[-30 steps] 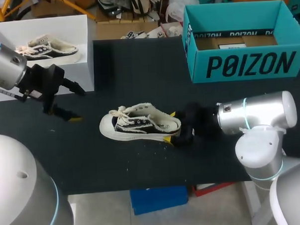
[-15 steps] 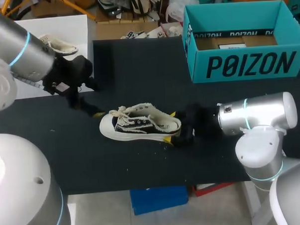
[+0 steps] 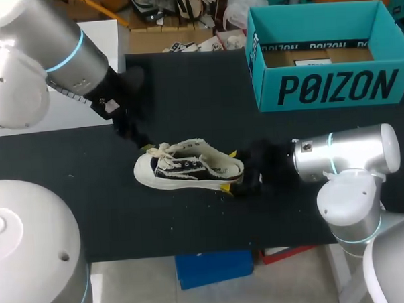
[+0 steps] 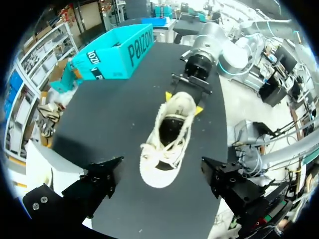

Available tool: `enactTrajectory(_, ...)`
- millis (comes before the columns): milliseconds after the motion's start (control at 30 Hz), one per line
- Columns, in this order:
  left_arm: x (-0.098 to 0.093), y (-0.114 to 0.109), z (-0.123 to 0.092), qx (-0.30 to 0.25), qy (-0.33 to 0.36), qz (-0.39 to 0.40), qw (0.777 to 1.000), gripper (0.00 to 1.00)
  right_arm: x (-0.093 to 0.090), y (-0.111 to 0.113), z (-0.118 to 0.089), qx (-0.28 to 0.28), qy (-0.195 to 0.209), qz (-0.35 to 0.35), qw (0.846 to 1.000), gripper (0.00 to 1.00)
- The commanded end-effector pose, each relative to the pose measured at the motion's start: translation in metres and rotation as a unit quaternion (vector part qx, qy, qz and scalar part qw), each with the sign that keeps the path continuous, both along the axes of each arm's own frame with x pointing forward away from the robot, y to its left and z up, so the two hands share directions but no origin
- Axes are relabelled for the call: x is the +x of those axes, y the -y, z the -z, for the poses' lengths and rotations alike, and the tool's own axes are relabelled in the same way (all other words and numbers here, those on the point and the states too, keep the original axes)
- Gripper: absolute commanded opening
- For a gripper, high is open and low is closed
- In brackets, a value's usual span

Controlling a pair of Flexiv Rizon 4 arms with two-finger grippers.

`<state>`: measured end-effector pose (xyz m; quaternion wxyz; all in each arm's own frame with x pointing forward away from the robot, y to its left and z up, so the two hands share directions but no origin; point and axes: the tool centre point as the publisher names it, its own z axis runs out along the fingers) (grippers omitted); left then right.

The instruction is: Take the shoe out of the shoebox, open the shoe tongue, remove and reinsert the insole, then place the shoe into the shoebox

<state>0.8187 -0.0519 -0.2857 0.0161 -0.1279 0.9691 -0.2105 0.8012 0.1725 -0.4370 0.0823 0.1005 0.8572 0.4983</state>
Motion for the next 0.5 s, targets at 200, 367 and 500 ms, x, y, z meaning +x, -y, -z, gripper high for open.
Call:
enactTrajectory(200, 0.001, 0.022, 0.018, 0.190, -0.164, -0.413, 0.876, 1.00, 0.000, -0.001, 0.003, -0.001, 0.000, 0.002, 1.000, 0.00)
enactTrajectory(367, 0.001, 0.022, 0.018, 0.190, -0.164, -0.413, 0.876, 1.00, 0.000, -0.001, 0.003, -0.001, 0.000, 0.002, 1.000, 0.00)
enactTrajectory(500, 0.013, 0.033, 0.020, 0.269, -0.215, -0.504, 0.792, 1.00, 0.000, -0.001, 0.003, -0.001, 0.000, 0.002, 1.000, 0.00)
